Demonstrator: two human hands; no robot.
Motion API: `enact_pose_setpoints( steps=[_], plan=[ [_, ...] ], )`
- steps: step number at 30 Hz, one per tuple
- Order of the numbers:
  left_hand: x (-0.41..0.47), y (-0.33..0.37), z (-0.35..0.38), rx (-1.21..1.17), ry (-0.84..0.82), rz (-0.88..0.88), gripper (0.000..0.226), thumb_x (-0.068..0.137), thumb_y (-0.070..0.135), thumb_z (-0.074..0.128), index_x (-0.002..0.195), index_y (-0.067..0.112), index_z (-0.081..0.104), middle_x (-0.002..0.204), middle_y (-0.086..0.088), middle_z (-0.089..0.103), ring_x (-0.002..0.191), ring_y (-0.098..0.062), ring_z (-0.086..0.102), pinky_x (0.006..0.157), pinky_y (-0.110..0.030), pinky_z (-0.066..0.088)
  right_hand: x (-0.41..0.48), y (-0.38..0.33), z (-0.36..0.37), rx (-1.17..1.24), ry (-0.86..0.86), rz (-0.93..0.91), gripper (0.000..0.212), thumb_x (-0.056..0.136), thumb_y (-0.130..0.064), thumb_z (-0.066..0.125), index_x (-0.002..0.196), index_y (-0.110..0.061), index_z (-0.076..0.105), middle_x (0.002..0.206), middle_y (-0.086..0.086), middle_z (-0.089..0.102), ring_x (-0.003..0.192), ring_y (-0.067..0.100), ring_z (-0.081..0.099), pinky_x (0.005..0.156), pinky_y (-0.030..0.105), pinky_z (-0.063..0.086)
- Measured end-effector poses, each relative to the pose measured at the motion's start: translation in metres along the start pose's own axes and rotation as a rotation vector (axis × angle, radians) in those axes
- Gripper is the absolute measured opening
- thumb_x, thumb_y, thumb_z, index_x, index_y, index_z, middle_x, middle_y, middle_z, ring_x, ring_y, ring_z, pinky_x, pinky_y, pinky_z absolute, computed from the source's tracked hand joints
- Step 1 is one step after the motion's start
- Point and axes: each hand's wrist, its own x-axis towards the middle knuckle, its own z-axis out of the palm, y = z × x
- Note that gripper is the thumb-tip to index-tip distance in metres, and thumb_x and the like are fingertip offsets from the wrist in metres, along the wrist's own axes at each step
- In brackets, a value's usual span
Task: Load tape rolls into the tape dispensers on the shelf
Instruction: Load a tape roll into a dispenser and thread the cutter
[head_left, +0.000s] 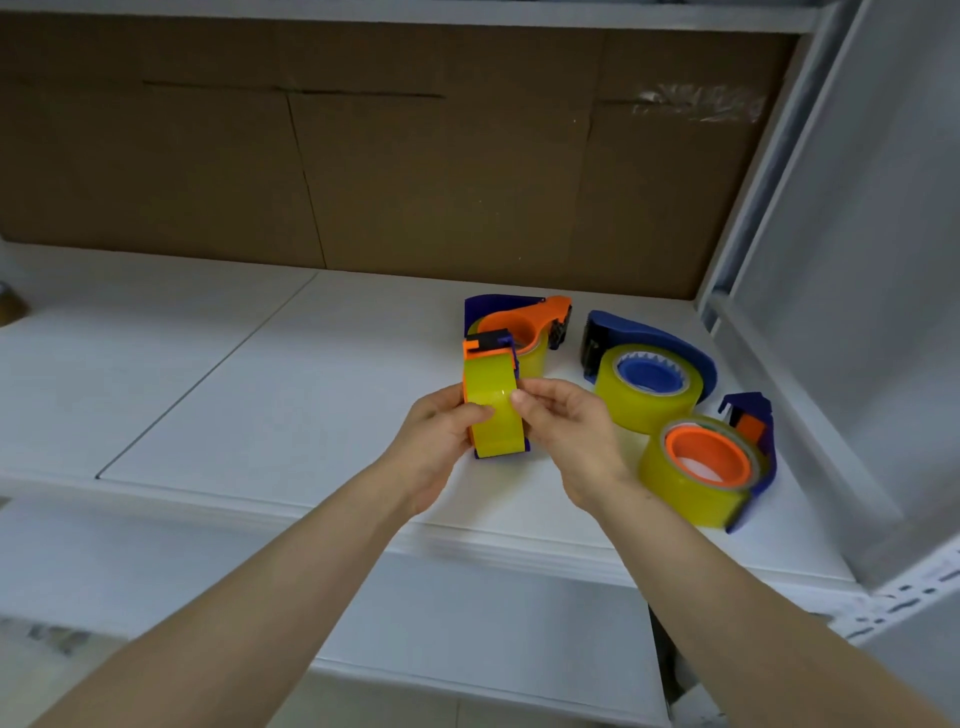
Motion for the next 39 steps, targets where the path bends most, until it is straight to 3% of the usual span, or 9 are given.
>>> enact_pose_setpoints(
  steps=[3,7,11,17,23,26,29,32,39],
  plan=[
    [-0.003,0.0,0.003,0.072,0.006,0.025,0.028,0.09,-0.001,0.047,0.106,0.012,0.065,0.102,-0.008,0.07,0.092,-0.02,0.066,0.08,-0.026,0.054,0.008,-0.004,0.003,-0.039,0.076,0.104,0.021,0.095,-0.027,0.052,0.085,-0.012,0.064,0.1,0.018,0.069,0.095,0.03,0.067,0.079,0.04,0.058],
    [-0.002,0.005,0.001,0.002,0.09,0.017,0.023,0.091,0.003,0.047,0.09,0.015,0.067,0.089,-0.005,0.069,0.083,-0.018,0.063,0.078,-0.028,0.049,-0.002,0.001,-0.007,-0.023,-0.13,0.168,0.019,0.087,-0.026,0.063,0.104,-0.017,0.068,0.107,0.003,0.071,0.103,0.017,0.065,0.092,0.028,0.051],
    [-0.001,0.009,-0.003,-0.017,0.111,-0.002,0.02,0.092,0.006,0.045,0.089,0.011,0.065,0.088,-0.008,0.065,0.082,-0.02,0.059,0.077,-0.03,0.048,-0.014,0.006,-0.005,-0.077,-0.213,-0.002,0.015,0.085,-0.007,0.064,0.094,-0.018,0.069,0.092,0.001,0.072,0.078,0.001,0.069,0.072,0.013,0.053],
    [-0.003,0.008,-0.001,-0.022,0.09,-0.029,0.019,0.094,0.009,0.044,0.095,0.011,0.062,0.094,-0.008,0.066,0.091,-0.022,0.061,0.09,-0.036,0.049,0.0,-0.008,0.009,-0.141,-0.019,0.095,0.043,0.086,-0.047,0.058,0.09,-0.006,0.07,0.092,0.015,0.073,0.09,0.028,0.07,0.083,0.04,0.058],
    [-0.002,0.01,-0.008,-0.037,0.144,-0.04,0.018,0.092,0.007,0.044,0.088,0.007,0.062,0.087,-0.011,0.062,0.08,-0.022,0.057,0.074,-0.031,0.047,-0.015,0.005,-0.002,-0.047,-0.28,-0.001,0.024,0.081,-0.003,0.067,0.098,-0.02,0.065,0.092,0.001,0.071,0.082,0.007,0.069,0.073,0.016,0.055],
    [-0.003,0.008,-0.007,-0.023,0.124,-0.043,0.019,0.092,0.007,0.043,0.096,0.004,0.062,0.096,-0.016,0.062,0.088,-0.025,0.057,0.082,-0.038,0.048,-0.016,0.004,0.004,-0.091,-0.152,-0.054,0.007,0.088,-0.012,0.061,0.09,-0.014,0.067,0.092,0.015,0.071,0.078,0.013,0.067,0.073,0.023,0.057],
    [-0.006,0.005,-0.005,-0.003,0.097,-0.042,0.021,0.092,0.005,0.042,0.101,0.004,0.061,0.101,-0.016,0.064,0.093,-0.027,0.059,0.092,-0.042,0.048,-0.011,0.002,0.012,-0.148,-0.052,0.005,0.035,0.092,-0.032,0.055,0.089,0.0,0.066,0.097,0.027,0.068,0.087,0.034,0.066,0.08,0.041,0.056],
    [-0.008,0.001,-0.004,0.004,0.112,-0.046,0.022,0.093,0.005,0.042,0.099,0.008,0.063,0.099,-0.013,0.066,0.093,-0.026,0.061,0.094,-0.042,0.048,-0.011,-0.001,0.012,-0.081,-0.067,0.11,0.037,0.091,-0.039,0.053,0.095,-0.005,0.068,0.099,0.016,0.072,0.091,0.025,0.069,0.072,0.026,0.057],
    [-0.011,0.002,-0.002,0.001,0.098,-0.02,0.026,0.091,0.002,0.041,0.088,0.011,0.065,0.087,-0.01,0.065,0.075,-0.019,0.059,0.068,-0.026,0.051,-0.022,0.008,-0.001,-0.022,-0.235,0.004,0.023,0.083,0.001,0.064,0.099,-0.016,0.065,0.092,0.003,0.071,0.074,0.002,0.069,0.069,0.013,0.054]
  ],
)
